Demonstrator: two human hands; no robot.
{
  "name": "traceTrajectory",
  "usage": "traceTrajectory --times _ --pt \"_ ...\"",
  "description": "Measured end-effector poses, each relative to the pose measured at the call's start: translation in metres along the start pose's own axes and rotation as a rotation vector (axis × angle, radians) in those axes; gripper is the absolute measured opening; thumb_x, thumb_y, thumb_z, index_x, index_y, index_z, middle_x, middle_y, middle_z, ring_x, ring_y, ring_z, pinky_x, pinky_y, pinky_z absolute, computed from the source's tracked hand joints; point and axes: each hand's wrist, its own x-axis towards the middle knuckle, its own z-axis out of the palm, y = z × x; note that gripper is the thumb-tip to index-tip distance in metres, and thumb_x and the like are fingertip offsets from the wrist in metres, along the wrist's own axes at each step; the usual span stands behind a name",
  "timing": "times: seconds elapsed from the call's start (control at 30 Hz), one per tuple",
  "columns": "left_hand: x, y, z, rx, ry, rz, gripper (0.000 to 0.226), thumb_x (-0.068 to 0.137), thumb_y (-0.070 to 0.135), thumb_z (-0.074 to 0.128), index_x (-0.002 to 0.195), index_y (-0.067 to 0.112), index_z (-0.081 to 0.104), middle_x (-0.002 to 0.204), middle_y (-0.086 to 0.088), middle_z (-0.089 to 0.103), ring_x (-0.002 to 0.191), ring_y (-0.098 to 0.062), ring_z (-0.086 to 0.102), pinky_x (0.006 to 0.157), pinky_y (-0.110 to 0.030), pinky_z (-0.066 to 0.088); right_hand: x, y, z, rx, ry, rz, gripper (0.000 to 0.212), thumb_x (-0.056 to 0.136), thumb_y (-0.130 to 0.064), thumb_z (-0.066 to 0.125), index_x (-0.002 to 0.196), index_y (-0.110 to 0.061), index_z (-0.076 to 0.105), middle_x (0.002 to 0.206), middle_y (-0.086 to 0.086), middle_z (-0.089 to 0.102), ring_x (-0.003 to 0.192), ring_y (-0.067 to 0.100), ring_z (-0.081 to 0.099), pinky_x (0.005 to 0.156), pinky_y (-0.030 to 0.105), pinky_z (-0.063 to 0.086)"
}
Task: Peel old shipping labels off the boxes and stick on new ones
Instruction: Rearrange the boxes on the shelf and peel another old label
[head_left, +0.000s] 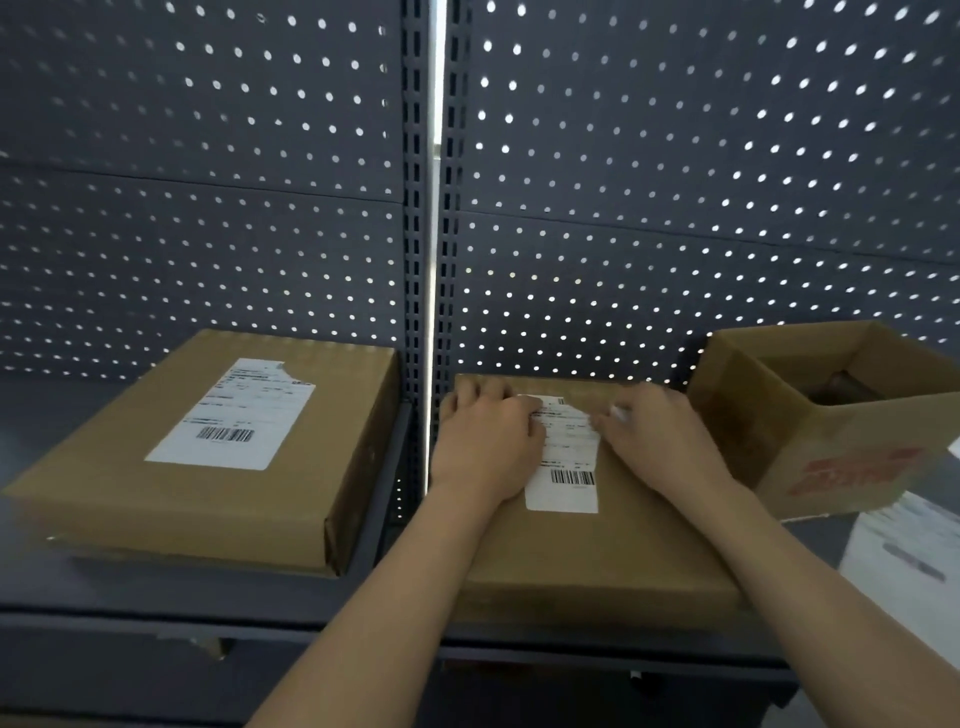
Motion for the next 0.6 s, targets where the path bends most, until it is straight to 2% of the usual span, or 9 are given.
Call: traceTrajectory --times 0.1,0.2,0.33,0.43,0.5,0.6 --pt "0.002 -0.003 0.001 0.020 0.009 -0.005 0.042 0.097 0.038 0.037 0.136 0.033 0.053 0.136 0.001 0.048 0.130 -0.027 0.032 0.113 -0.049 0.026 -0.001 -0.008 0.002 -0.118 0.049 -0.002 0.024 0.095 -0.029 0.056 0.079 -0.012 0.050 0.083 -0.001 0.051 0.067 0.015 0.045 0.047 0.022 0.023" --pt "0.003 -0.002 0.002 0.028 0.007 0.001 0.042 0.097 0.038 0.037 0.136 0.034 0.052 0.137 0.001 0.047 0.131 -0.027 0.031 0.113 -0.049 0.025 -0.001 -0.010 0.002 -0.151 0.045 -0.016 0.021 0.096 -0.027 0.050 0.081 -0.015 0.042 0.085 -0.001 0.045 0.074 0.017 0.042 0.048 0.023 0.021" --pt "0.002 -0.001 0.002 0.021 0.006 -0.004 0.043 0.097 0.039 0.037 0.137 0.034 0.052 0.137 0.003 0.046 0.131 -0.026 0.030 0.113 -0.048 0.025 -0.005 -0.005 0.003 -0.130 -0.005 -0.060 0.022 0.102 -0.029 0.042 0.085 -0.016 0.047 0.096 -0.004 0.041 0.080 0.018 0.045 0.061 0.030 0.034" --pt "0.003 0.000 0.001 0.028 -0.003 0.000 0.043 0.097 0.039 0.036 0.137 0.035 0.051 0.137 0.003 0.045 0.131 -0.026 0.029 0.113 -0.048 0.024 -0.005 0.000 0.004 -0.113 -0.030 -0.119 0.020 0.103 -0.030 0.039 0.093 -0.018 0.052 0.098 -0.008 0.039 0.089 0.020 0.049 0.066 0.031 0.036" --pt "0.002 0.000 0.001 0.039 -0.007 0.008 0.043 0.097 0.039 0.036 0.137 0.036 0.051 0.136 0.003 0.046 0.131 -0.028 0.029 0.113 -0.048 0.025 -0.004 0.004 0.004 -0.092 -0.044 -0.141 0.018 0.103 -0.032 0.040 0.088 -0.023 0.045 0.096 -0.010 0.040 0.095 0.019 0.051 0.066 0.032 0.037" --pt "0.002 -0.001 0.001 0.044 -0.001 0.013 0.042 0.097 0.038 0.035 0.136 0.037 0.051 0.134 0.003 0.046 0.130 -0.027 0.030 0.112 -0.048 0.025 -0.002 0.009 0.004 -0.018 -0.047 -0.138 0.025 0.102 -0.031 0.044 0.078 -0.024 0.044 0.091 -0.010 0.046 0.090 0.015 0.050 0.065 0.034 0.041"
